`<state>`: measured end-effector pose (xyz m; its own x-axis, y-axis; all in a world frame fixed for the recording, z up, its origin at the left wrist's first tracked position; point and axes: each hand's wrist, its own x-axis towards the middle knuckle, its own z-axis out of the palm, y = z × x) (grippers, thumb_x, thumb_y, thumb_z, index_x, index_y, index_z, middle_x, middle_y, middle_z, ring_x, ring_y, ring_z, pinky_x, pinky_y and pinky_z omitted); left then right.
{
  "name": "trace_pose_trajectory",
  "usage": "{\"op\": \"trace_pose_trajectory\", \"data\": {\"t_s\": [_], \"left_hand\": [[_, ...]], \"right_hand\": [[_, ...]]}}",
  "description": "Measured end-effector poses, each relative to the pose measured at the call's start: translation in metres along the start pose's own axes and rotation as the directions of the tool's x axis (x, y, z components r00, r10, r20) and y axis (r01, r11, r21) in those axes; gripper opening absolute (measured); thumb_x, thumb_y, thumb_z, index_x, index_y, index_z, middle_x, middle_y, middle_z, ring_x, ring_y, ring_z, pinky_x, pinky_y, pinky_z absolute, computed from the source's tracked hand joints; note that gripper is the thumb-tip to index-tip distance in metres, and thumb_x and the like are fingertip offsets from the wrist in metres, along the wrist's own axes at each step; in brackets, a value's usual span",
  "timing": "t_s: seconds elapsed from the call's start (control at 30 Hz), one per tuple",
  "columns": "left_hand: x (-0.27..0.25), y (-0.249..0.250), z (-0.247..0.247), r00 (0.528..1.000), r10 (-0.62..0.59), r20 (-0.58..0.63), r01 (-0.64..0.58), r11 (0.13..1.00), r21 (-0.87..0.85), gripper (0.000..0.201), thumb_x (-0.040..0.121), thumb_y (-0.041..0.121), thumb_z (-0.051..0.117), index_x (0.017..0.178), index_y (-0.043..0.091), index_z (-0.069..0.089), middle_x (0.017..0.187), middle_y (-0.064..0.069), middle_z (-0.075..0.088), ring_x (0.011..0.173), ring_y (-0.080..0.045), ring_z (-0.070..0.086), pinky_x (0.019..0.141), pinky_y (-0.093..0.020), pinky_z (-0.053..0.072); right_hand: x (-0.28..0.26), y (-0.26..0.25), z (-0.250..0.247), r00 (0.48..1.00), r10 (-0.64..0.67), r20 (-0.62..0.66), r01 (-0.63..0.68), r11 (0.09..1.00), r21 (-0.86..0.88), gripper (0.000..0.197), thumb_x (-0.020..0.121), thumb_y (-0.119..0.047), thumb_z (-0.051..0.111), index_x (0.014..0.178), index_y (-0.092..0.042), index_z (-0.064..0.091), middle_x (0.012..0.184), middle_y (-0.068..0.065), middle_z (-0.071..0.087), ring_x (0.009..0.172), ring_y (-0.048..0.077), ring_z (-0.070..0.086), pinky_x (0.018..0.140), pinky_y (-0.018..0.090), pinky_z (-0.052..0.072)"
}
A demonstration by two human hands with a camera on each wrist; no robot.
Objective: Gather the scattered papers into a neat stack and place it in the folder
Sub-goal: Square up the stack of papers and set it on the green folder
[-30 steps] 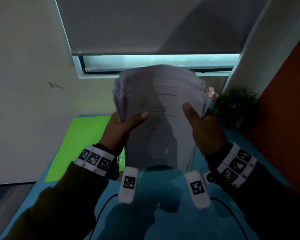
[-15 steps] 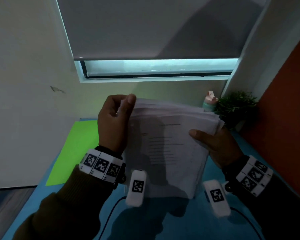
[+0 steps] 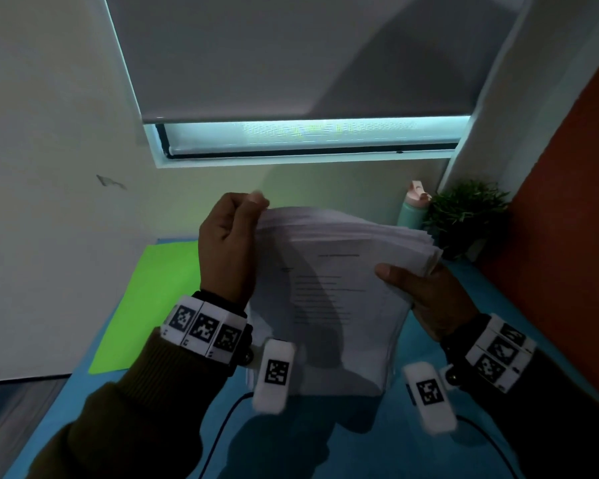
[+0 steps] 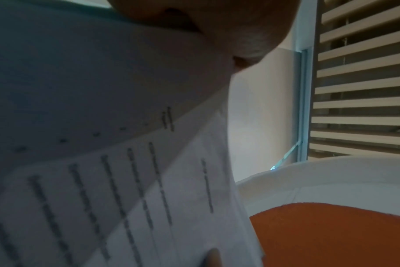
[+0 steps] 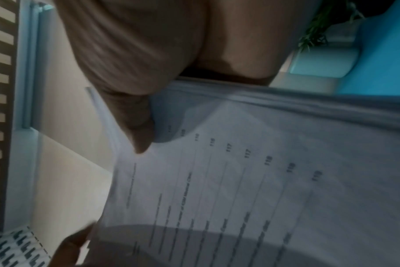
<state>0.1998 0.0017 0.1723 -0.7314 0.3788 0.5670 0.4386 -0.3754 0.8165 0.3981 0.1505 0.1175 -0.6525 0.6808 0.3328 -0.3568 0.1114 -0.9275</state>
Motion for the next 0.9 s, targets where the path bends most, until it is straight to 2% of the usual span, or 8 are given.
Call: {"op": "trace_pose_trajectory", "data": {"t_s": [0.1,0.2,0.27,0.37,0.43,0.5,0.7,0.9], "left_hand": [[-0.004,-0.020,-0.014,0.994,-0.068,0.085,0.078,0.991,-0.112,0.044,0.088,0.055,0.056,0.108,0.017,0.065,0.111,-0.016,0.068,0.105,-0.028,0.062,0.099,-0.044,0.048],[-0.024,-0.050,-0.025,0.903,-0.309,0.299,0.386,0.889,-0.247,0.082,0.056,0.073,0.076,0.115,0.018,0.061,0.108,0.005,0.074,0.105,-0.011,0.066,0.106,-0.041,0.043],[-0.042,-0.068,-0.025,0.892,-0.270,0.362,0.289,0.957,0.003,0.089,0.061,0.075,0.071,0.128,0.018,0.057,0.120,0.016,0.069,0.118,-0.003,0.060,0.113,-0.038,0.037],[-0.054,-0.066,-0.017,0.888,-0.122,0.444,0.068,0.988,0.135,0.085,0.067,0.075,0.063,0.135,0.027,0.046,0.128,0.039,0.055,0.124,0.018,0.046,0.101,-0.005,0.034],[-0.049,-0.057,-0.009,0.918,-0.052,0.392,0.023,0.997,0.078,0.086,0.069,0.077,0.062,0.134,0.024,0.043,0.130,0.028,0.054,0.122,0.020,0.045,0.097,-0.002,0.032],[-0.042,-0.045,-0.007,0.941,0.030,0.336,-0.054,0.997,0.060,0.086,0.066,0.066,0.072,0.133,0.017,0.045,0.129,0.016,0.055,0.119,0.018,0.049,0.097,-0.005,0.036],[-0.021,-0.027,-0.029,0.935,0.164,0.315,-0.149,0.986,-0.072,0.122,0.057,0.079,0.071,0.140,-0.003,0.037,0.141,-0.020,0.050,0.134,-0.030,0.048,0.108,-0.041,0.041],[-0.066,-0.066,-0.034,0.903,-0.319,0.288,0.310,0.948,0.079,0.052,0.049,0.048,0.087,0.091,0.019,0.076,0.091,-0.001,0.079,0.086,-0.019,0.074,0.079,-0.043,0.061]], "right_hand": [[0.002,0.005,-0.004,0.998,-0.005,-0.057,0.006,1.000,0.013,0.060,0.044,-0.055,0.090,0.098,-0.034,0.076,0.109,-0.003,0.073,0.106,0.017,0.067,0.098,0.036,0.049],[-0.002,0.016,-0.006,0.998,0.023,-0.064,-0.016,0.993,0.121,0.071,0.045,-0.045,0.093,0.109,-0.022,0.072,0.117,0.006,0.070,0.112,0.024,0.064,0.099,0.040,0.049],[-0.006,0.022,0.000,0.995,0.073,-0.061,-0.065,0.990,0.123,0.075,0.046,-0.041,0.093,0.114,-0.018,0.069,0.117,0.008,0.070,0.112,0.025,0.064,0.095,0.039,0.052],[-0.003,0.019,0.012,0.984,0.093,-0.152,-0.101,0.994,-0.047,0.028,0.063,-0.040,0.082,0.089,-0.032,0.075,0.096,-0.010,0.076,0.099,0.015,0.070,0.089,0.032,0.054],[0.003,0.008,0.019,0.979,0.056,-0.194,-0.086,0.985,-0.147,0.003,0.076,-0.036,0.075,0.077,-0.038,0.075,0.087,-0.018,0.075,0.092,0.007,0.070,0.088,0.031,0.053],[0.008,-0.004,0.022,0.982,-0.003,-0.189,-0.034,0.981,-0.192,0.010,0.078,-0.033,0.073,0.074,-0.043,0.074,0.084,-0.023,0.073,0.087,0.000,0.069,0.087,0.028,0.054],[0.011,-0.030,0.017,0.986,-0.117,-0.115,0.104,0.988,-0.115,0.016,0.069,-0.033,0.073,0.078,-0.046,0.075,0.086,-0.023,0.073,0.086,-0.002,0.069,0.075,0.019,0.056],[-0.013,0.025,0.004,0.980,0.195,-0.031,-0.197,0.973,-0.123,0.081,0.040,-0.057,0.090,0.109,-0.019,0.071,0.111,0.005,0.073,0.104,0.025,0.068,0.096,0.049,0.051]]}}
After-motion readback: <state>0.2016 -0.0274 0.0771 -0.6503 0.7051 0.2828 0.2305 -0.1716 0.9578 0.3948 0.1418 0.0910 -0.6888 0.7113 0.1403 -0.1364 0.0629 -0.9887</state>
